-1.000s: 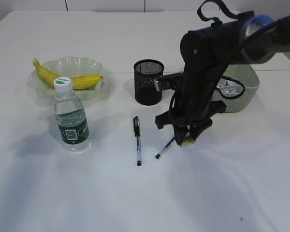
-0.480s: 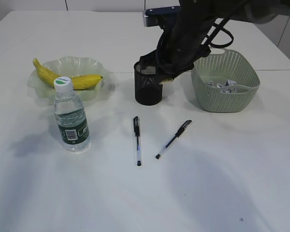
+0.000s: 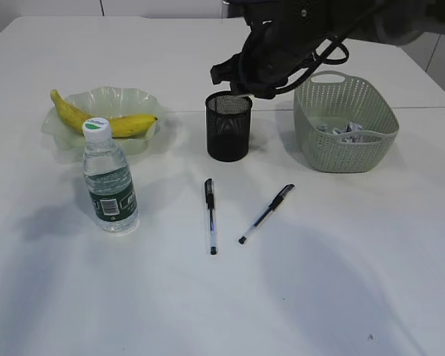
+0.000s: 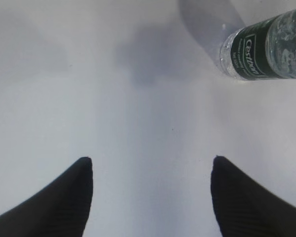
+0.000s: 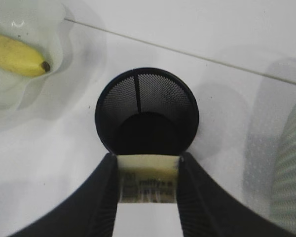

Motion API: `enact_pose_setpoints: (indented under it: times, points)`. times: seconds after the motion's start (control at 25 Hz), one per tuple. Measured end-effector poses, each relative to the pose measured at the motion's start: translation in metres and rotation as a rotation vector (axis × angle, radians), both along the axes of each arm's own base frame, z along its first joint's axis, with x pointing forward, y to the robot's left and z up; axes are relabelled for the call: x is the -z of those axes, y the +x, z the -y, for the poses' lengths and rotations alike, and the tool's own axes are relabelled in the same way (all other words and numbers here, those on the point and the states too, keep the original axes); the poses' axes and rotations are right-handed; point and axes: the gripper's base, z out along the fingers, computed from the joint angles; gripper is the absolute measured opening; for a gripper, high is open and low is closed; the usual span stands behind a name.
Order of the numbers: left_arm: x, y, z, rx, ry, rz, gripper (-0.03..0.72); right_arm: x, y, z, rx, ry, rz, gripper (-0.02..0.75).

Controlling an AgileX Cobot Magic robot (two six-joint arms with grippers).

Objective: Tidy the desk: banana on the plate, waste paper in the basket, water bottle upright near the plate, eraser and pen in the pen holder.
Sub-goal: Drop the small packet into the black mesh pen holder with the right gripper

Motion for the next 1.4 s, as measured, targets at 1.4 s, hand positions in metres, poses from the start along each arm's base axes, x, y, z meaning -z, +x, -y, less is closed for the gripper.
enact_pose_setpoints:
  times: [1.4]
  points:
    - [0.000,0.000,0.000,0.000,0.000,0.001,0.528,0.048,0.028,-0.010,-0.021,0.071,0.130,0.391]
